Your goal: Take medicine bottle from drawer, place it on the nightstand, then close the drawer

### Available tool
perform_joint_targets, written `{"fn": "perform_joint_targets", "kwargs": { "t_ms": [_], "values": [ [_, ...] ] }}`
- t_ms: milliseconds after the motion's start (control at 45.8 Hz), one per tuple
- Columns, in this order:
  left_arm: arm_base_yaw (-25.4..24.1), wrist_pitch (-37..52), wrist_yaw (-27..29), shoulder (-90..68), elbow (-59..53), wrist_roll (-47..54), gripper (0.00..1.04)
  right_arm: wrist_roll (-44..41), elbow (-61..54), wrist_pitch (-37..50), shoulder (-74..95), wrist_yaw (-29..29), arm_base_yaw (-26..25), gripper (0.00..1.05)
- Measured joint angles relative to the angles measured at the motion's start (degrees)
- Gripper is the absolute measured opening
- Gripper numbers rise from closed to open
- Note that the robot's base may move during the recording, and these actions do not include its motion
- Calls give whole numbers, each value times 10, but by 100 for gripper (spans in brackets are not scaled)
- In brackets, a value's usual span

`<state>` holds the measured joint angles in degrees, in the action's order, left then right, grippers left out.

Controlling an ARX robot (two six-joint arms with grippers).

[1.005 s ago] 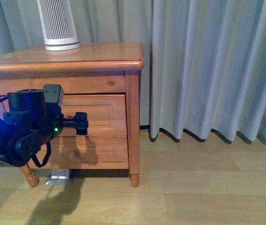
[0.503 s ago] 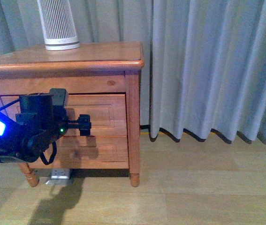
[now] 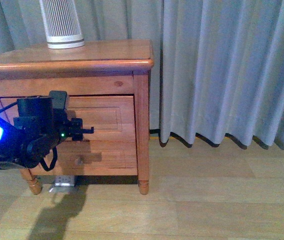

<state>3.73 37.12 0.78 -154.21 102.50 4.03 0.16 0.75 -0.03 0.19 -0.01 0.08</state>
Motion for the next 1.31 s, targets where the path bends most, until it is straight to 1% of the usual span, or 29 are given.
{"fn": "perform_joint_targets", "kwargs": {
  "t_ms": [87, 371, 503, 699, 765, 918, 1049, 1180, 1311],
  "values": [
    [-1, 3, -2, 0, -1, 2, 28, 0, 0, 0, 0, 0, 0, 98],
    [-1, 20, 1, 0, -11, 7, 26, 0, 0, 0, 0, 0, 0, 98],
    [0, 46, -1, 11, -42, 7, 26, 0, 0, 0, 0, 0, 0, 98],
    [4, 103, 7, 54, -142, 8, 26, 0, 0, 0, 0, 0, 0, 98],
    [7, 134, 9, 75, -193, 9, 26, 0, 0, 0, 0, 0, 0, 98],
    [11, 217, 14, 146, -362, 8, 26, 0, 0, 0, 0, 0, 0, 98],
    [13, 268, 9, 197, -485, 10, 26, 0, 0, 0, 0, 0, 0, 98],
    [13, 287, 7, 223, -549, 14, 26, 0, 0, 0, 0, 0, 0, 98],
    [12, 287, 6, 233, -568, 14, 26, 0, 0, 0, 0, 0, 0, 98]
  ]
}}
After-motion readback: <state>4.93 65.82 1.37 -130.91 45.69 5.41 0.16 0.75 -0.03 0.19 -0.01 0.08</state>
